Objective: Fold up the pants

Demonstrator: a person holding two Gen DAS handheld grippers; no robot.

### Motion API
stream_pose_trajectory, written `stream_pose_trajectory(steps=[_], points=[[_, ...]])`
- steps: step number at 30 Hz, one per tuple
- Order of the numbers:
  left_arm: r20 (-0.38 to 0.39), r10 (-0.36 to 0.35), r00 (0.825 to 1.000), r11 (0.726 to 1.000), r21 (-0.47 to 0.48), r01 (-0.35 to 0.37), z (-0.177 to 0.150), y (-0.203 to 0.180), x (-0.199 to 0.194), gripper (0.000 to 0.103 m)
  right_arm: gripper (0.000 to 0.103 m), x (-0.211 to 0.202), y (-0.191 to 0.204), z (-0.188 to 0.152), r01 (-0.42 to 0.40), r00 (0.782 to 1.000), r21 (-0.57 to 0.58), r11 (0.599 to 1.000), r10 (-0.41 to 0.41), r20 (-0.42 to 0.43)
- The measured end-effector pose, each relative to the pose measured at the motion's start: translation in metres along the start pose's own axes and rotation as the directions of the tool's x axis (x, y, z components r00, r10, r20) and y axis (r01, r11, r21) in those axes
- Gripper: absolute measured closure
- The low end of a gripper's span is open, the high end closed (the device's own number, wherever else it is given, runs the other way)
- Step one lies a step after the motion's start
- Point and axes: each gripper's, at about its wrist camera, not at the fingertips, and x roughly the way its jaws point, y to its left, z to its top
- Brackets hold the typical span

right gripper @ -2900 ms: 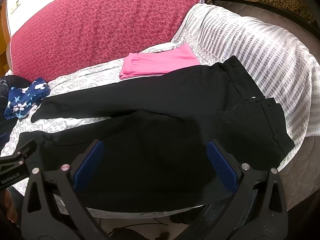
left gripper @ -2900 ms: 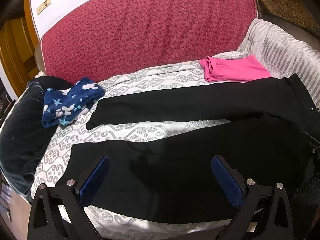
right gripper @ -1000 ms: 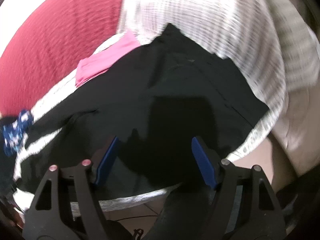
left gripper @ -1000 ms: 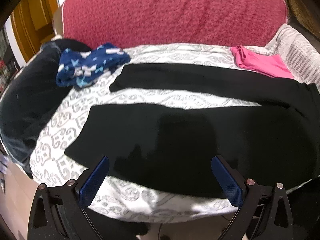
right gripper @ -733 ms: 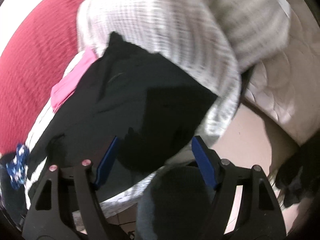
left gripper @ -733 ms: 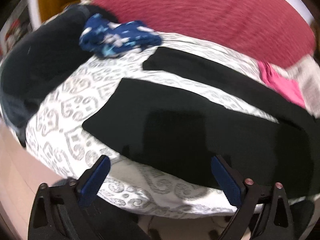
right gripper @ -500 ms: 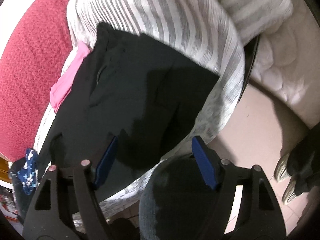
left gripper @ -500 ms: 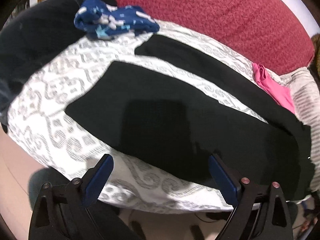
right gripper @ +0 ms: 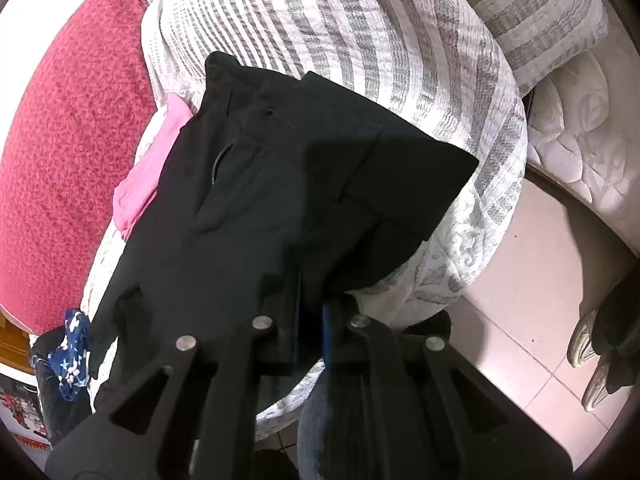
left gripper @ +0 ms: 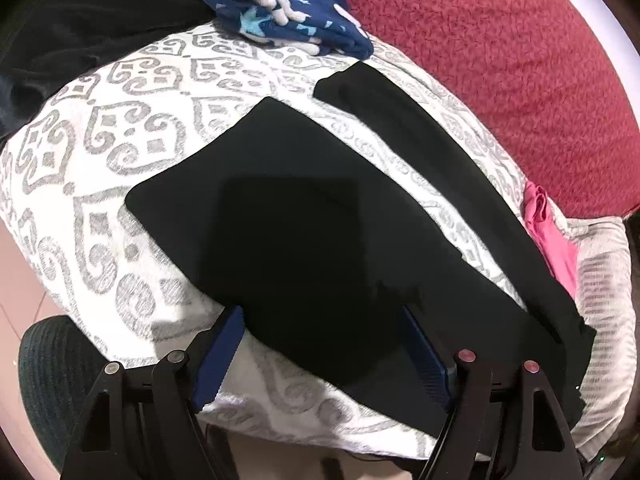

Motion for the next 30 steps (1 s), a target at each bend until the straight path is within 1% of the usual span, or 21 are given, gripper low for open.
stream_pose_trajectory(steps=[1, 2, 3, 4, 5, 6, 9, 10, 14, 16, 18, 19, 20, 21, 22, 23, 25, 26, 28, 29, 30], points=[[0.004, 0.001, 1.000, 1.000, 0.006, -0.001, 0.001, -0.001, 0.000, 0.043, 0.093, 0.000, 0.001, 0.000, 0.000, 1.000, 0.000, 1.000, 0.000, 0.000], [0.003, -0.001, 1.000, 1.000, 0.011, 0.001, 0.002, -0.001, 0.001, 0.068, 0.093, 0.000, 0.002, 0.001, 0.001, 1.000, -0.003, 1.000, -0.001, 0.002], [-0.009, -0.030, 0.999, 0.999, 0.015, 0.030, 0.005, -0.002, 0.003, 0.083, 0.093, 0.000, 0.002, 0.001, 0.002, 1.000, -0.006, 1.000, -0.002, 0.004], [-0.026, -0.076, 0.997, 0.997, 0.006, 0.076, 0.006, -0.001, 0.006, 0.101, 0.093, 0.000, 0.003, 0.001, 0.004, 1.000, -0.012, 1.000, -0.004, 0.007], [-0.029, -0.090, 0.996, 0.996, -0.008, 0.090, 0.008, -0.001, 0.005, 0.101, 0.093, -0.001, 0.005, 0.001, 0.004, 1.000, -0.018, 1.000, -0.004, 0.015], [-0.017, -0.077, 0.997, 0.997, -0.004, 0.077, 0.009, -0.002, 0.003, 0.101, 0.093, -0.004, 0.006, 0.002, 0.000, 1.000, -0.023, 1.000, 0.001, 0.029], [0.067, 0.004, 0.998, 0.998, 0.065, -0.008, 0.013, -0.014, -0.013, 0.101, 0.094, -0.016, 0.012, 0.004, -0.023, 0.997, -0.045, 0.999, 0.026, 0.075], [0.091, 0.014, 0.996, 0.997, 0.074, -0.021, 0.016, -0.017, -0.020, 0.102, 0.095, -0.022, 0.016, 0.006, -0.040, 0.994, -0.055, 0.998, 0.045, 0.095], [0.163, 0.005, 0.987, 0.996, 0.091, -0.020, 0.031, -0.023, -0.045, 0.101, 0.095, -0.040, 0.033, 0.020, -0.103, 0.983, -0.088, 0.991, 0.115, 0.146], [0.165, 0.018, 0.986, 0.992, 0.122, -0.039, 0.036, -0.029, -0.050, 0.101, 0.095, -0.044, 0.043, 0.025, -0.119, 0.979, -0.114, 0.986, 0.136, 0.155], [0.120, 0.019, 0.993, 0.990, 0.139, -0.036, 0.034, -0.031, -0.048, 0.099, 0.095, -0.044, 0.054, 0.027, -0.114, 0.977, -0.147, 0.983, 0.138, 0.161], [0.093, 0.016, 0.996, 0.991, 0.133, -0.029, 0.031, -0.028, -0.045, 0.093, 0.095, -0.044, 0.059, 0.027, -0.104, 0.977, -0.166, 0.981, 0.131, 0.165], [0.066, 0.017, 0.998, 0.992, 0.124, -0.025, 0.028, -0.023, -0.042, 0.080, 0.095, -0.044, 0.063, 0.025, -0.095, 0.978, -0.178, 0.979, 0.126, 0.168], [0.021, 0.020, 1.000, 0.995, 0.098, -0.022, 0.022, -0.018, -0.036, 0.069, 0.095, -0.043, 0.063, 0.025, -0.088, 0.978, -0.186, 0.979, 0.120, 0.171], [-0.013, 0.013, 1.000, 0.998, 0.067, -0.012, 0.017, -0.013, -0.031, 0.043, 0.095, -0.041, 0.063, 0.023, -0.079, 0.979, -0.190, 0.979, 0.112, 0.171], [-0.046, -0.012, 0.999, 1.000, 0.019, 0.013, 0.011, -0.006, -0.024, 0.033, 0.095, -0.040, 0.062, 0.022, -0.075, 0.980, -0.189, 0.979, 0.108, 0.170], [-0.102, -0.091, 0.991, 0.995, -0.056, 0.086, 0.002, 0.001, -0.010, 0.033, 0.095, -0.036, 0.057, 0.021, -0.074, 0.982, -0.171, 0.983, 0.102, 0.161], [-0.161, -0.156, 0.975, 0.985, -0.102, 0.140, -0.003, 0.003, 0.002, 0.033, 0.095, -0.036, 0.054, 0.021, -0.075, 0.982, -0.161, 0.984, 0.100, 0.158], [-0.230, -0.254, 0.939, 0.962, -0.164, 0.220, -0.011, 0.002, 0.016, 0.034, 0.095, -0.035, 0.049, 0.021, -0.078, 0.983, -0.142, 0.987, 0.100, 0.153], [-0.255, -0.288, 0.923, 0.952, -0.182, 0.246, -0.014, 0.000, 0.022, 0.034, 0.095, -0.036, 0.049, 0.021, -0.079, 0.983, -0.143, 0.987, 0.101, 0.153], [-0.264, -0.303, 0.916, 0.946, -0.196, 0.256, -0.015, -0.001, 0.027, 0.036, 0.095, -0.037, 0.048, 0.020, -0.077, 0.983, -0.147, 0.986, 0.100, 0.154]])
